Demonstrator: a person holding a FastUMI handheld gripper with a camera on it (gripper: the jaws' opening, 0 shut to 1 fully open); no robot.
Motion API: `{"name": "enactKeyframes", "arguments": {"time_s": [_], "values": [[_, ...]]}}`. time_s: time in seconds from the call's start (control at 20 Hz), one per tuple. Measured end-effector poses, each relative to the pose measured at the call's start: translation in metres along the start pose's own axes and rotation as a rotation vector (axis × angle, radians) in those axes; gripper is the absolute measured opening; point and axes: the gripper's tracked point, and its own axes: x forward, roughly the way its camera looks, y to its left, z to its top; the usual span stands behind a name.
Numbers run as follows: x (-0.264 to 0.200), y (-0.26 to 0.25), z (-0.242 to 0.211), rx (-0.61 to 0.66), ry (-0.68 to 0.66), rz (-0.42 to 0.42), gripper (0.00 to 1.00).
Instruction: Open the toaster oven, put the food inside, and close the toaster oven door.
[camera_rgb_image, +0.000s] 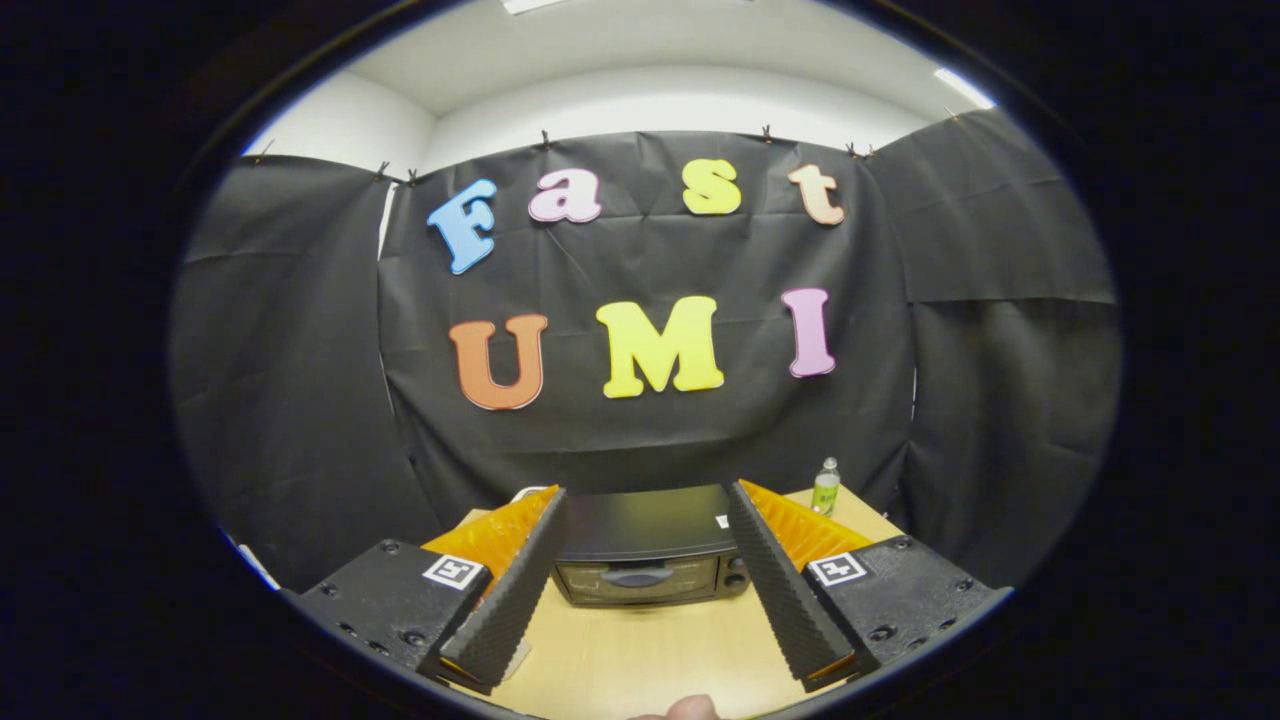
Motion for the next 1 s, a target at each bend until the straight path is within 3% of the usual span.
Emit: {"name": "enactKeyframes", "arguments": {"time_s": [1.0], "values": [[0.017, 0.019, 0.006, -0.036, -0.025, 0.038, 1.00]]}}
